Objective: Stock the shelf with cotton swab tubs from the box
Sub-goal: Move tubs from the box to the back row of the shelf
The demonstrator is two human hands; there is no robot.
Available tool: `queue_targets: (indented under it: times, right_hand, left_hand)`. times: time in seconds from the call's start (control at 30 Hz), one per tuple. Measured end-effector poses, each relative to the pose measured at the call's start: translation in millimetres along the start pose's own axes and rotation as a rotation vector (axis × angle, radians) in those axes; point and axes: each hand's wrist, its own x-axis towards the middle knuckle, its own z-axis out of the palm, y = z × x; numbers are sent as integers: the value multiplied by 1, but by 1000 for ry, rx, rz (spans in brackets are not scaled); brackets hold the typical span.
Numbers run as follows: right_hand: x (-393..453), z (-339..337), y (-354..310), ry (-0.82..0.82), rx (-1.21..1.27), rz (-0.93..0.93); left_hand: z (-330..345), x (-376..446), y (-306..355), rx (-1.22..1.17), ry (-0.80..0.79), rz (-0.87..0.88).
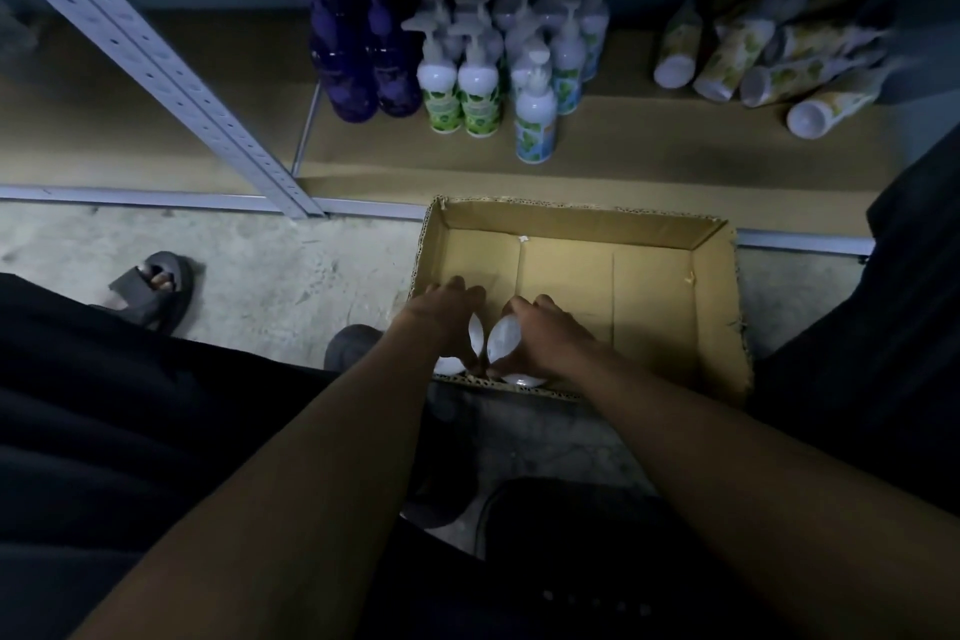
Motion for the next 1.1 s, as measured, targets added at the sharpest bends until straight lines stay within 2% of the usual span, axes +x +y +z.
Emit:
queue_targets:
  times: [0.43, 0.77, 0.9, 1.1]
  right_hand:
    - [2, -4, -1, -3, 62, 28]
    - [-25, -59, 5, 36, 64, -89]
    - [-48, -95, 0, 115, 48, -152]
    - [-89, -157, -9, 279, -99, -216]
  left_hand:
    - [-5, -3, 0, -39, -3, -7]
    - [-62, -19, 11, 28, -45, 33]
    - [-106, -34, 26, 96, -21, 68]
    - [-166, -74, 43, 147, 145, 78]
